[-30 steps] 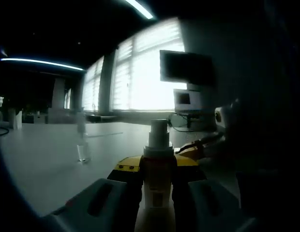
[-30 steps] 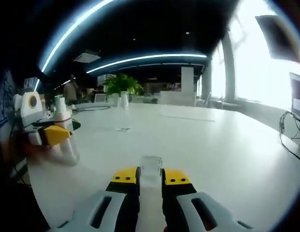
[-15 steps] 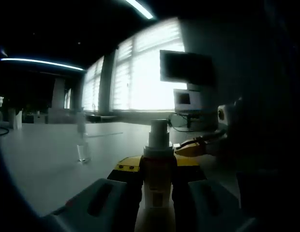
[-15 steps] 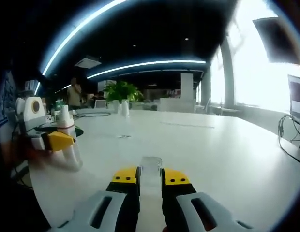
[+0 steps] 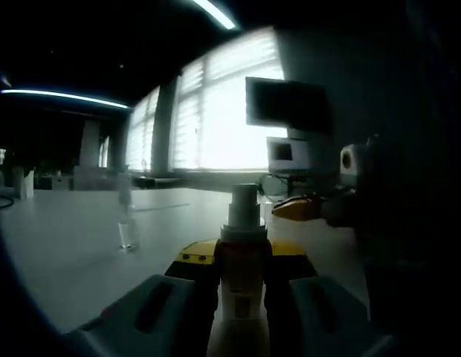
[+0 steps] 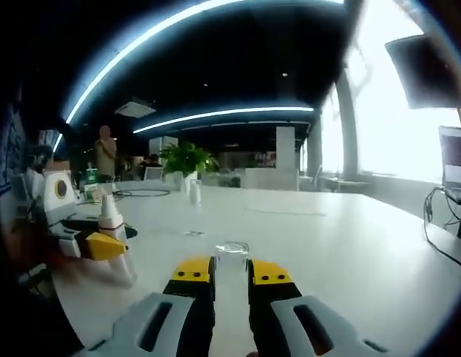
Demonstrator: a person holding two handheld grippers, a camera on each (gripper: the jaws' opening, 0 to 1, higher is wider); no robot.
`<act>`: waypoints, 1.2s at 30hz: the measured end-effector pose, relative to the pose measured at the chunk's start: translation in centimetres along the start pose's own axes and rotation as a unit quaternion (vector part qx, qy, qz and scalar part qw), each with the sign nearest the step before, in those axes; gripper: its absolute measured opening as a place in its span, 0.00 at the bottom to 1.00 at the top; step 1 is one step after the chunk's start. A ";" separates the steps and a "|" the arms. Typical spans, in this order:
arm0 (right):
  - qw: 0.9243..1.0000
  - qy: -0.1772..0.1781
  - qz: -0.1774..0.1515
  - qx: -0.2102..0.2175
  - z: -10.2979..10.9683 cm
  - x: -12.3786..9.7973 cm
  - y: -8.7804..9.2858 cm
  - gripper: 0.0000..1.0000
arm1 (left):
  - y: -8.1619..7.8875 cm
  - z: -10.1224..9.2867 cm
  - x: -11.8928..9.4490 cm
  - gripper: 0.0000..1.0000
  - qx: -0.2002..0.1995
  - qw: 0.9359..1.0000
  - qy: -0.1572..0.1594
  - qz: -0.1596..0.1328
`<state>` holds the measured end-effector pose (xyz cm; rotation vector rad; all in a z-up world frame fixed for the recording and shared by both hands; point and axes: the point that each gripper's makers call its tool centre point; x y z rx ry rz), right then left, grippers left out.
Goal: Clamp pump bottle remove cover press pump head put on cover
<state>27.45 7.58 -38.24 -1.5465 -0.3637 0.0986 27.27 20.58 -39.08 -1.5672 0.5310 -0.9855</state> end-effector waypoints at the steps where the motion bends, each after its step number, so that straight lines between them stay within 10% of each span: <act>1: 1.000 -0.002 -0.003 0.001 0.1 0.1 -0.4 0.12 | 0.0 0.0 0.0 0.14 0.000 1.000 0.000 0.000; 36: 0.997 -0.048 -0.059 0.005 4.8 0.2 -7.3 0.12 | 0.0 0.1 -0.1 0.14 0.001 1.000 -0.001 0.000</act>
Point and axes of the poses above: the point that each gripper's makers call its tool centre point, and the gripper's own axes: x roughly forward along the fingers, z roughly to its left, y roughly out of its underside, and after that the axes turned 14 degrees about -z, right-handed
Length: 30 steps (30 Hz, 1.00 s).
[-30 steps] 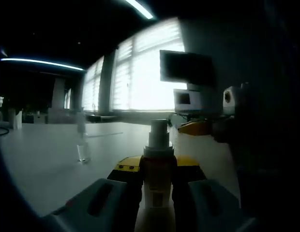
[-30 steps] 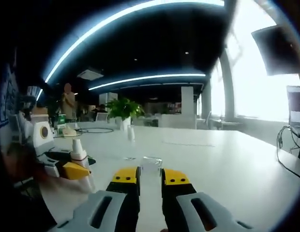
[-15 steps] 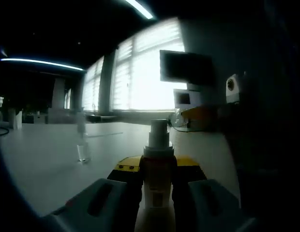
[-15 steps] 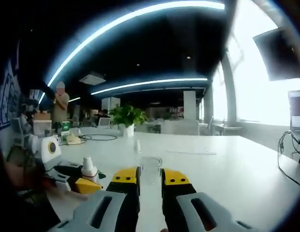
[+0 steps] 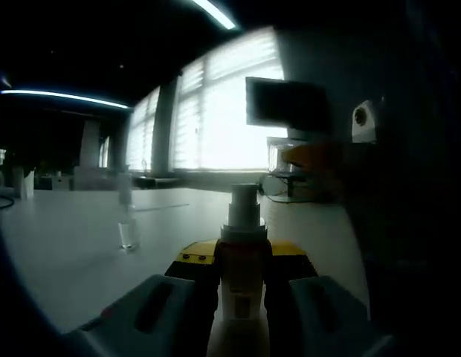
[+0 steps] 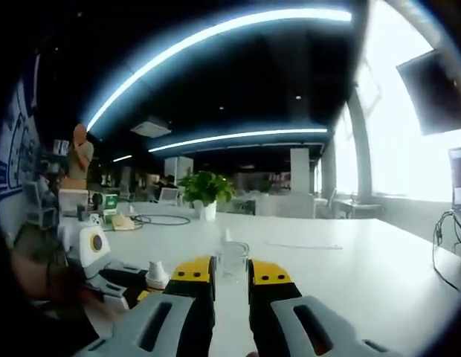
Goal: Clamp pump bottle remove cover press pump head put on cover
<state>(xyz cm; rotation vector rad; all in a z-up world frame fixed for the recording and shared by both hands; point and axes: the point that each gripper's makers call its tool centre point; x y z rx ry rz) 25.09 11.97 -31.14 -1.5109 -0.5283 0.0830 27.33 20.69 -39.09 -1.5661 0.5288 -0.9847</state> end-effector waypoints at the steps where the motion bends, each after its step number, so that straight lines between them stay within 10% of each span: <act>1: 1.000 -0.002 -0.001 0.001 0.1 0.0 0.0 0.12 | 0.0 0.0 0.0 0.14 0.000 1.000 0.000 0.000; 30: 0.999 -0.052 -0.011 0.008 4.3 1.0 -1.5 0.12 | 0.0 -0.1 0.0 0.14 0.000 1.000 0.001 0.000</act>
Point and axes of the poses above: the point that each gripper's makers call its tool centre point, and the gripper's own axes: x roughly forward along the fingers, z roughly to its left, y roughly out of its underside, and after that the axes turned 14 degrees about -z, right-handed
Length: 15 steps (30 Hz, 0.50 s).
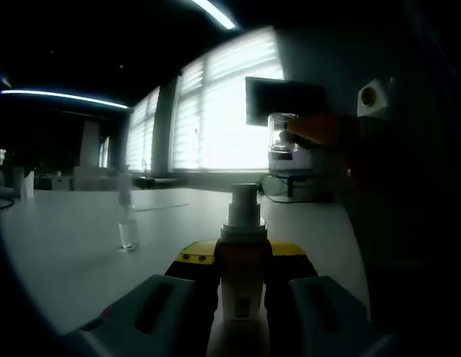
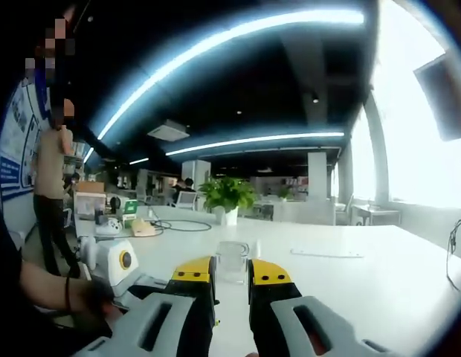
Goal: Clamp pump bottle remove cover press pump head put on cover
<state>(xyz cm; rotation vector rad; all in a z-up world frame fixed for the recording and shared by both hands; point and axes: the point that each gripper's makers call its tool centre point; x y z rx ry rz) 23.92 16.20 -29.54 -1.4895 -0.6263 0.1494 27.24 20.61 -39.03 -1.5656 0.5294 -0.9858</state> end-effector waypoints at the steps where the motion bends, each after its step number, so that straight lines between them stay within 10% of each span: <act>1: 1.000 -0.001 -0.001 0.001 0.1 0.1 -0.1 0.12 | 0.0 0.0 0.0 0.14 0.000 1.000 0.000 0.000; 15: 1.000 -0.020 0.003 0.003 0.9 1.8 0.3 0.12 | 0.0 0.0 0.0 0.14 0.000 1.000 0.000 0.000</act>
Point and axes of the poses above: the point that each gripper's makers call its tool centre point, and the gripper's own axes: x roughly forward along the fingers, z roughly to its left, y roughly out of its underside, and after that the axes turned 14 degrees about -z, right-handed
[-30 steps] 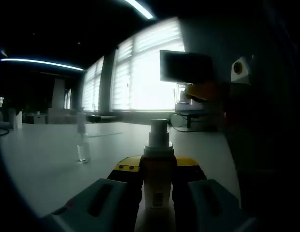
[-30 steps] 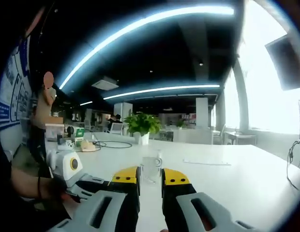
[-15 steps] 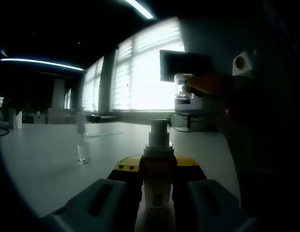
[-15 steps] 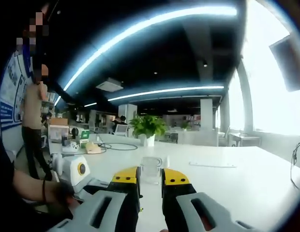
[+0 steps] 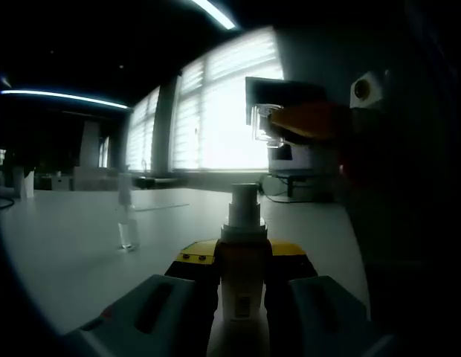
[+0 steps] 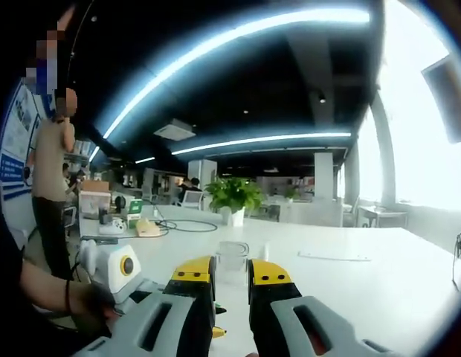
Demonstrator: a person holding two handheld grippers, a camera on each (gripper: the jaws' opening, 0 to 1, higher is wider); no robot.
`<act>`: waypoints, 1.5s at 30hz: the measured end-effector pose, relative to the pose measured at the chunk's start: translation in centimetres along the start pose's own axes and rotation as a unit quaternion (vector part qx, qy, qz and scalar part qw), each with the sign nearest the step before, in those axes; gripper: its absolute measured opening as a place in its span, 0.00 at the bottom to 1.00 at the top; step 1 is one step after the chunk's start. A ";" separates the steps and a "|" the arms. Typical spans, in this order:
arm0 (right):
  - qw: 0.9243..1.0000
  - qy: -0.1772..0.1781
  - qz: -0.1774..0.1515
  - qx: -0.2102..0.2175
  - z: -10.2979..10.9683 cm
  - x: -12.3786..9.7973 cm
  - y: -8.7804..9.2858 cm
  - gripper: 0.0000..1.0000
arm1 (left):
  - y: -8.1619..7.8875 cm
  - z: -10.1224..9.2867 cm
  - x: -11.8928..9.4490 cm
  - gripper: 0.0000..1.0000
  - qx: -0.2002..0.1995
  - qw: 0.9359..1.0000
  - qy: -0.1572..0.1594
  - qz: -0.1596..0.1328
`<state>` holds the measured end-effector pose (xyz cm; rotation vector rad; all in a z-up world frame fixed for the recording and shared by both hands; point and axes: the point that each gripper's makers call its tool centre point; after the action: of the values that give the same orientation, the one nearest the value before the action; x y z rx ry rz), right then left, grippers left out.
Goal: Clamp pump bottle remove cover press pump head put on cover
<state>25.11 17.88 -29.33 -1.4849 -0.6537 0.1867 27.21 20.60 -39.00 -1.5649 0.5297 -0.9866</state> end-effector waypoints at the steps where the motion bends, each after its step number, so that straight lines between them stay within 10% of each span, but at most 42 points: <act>1: 1.000 -0.001 0.000 0.000 0.1 0.1 0.1 0.12 | 0.0 0.0 0.0 0.14 0.000 1.000 0.000 0.000; 45: 0.999 -0.021 0.040 0.016 3.2 0.9 3.8 0.12 | 0.1 0.1 0.0 0.14 0.000 1.000 0.000 0.000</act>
<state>25.20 21.51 -32.83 -1.4806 -0.6229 0.2896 27.29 20.65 -39.06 -1.5642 0.5298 -0.9877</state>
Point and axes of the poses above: the point that each gripper's makers call its tool centre point, and the gripper's own axes: x roughly forward along the fingers, z roughly to its left, y roughly out of its underside, and after that the axes turned 14 degrees about -z, right-handed
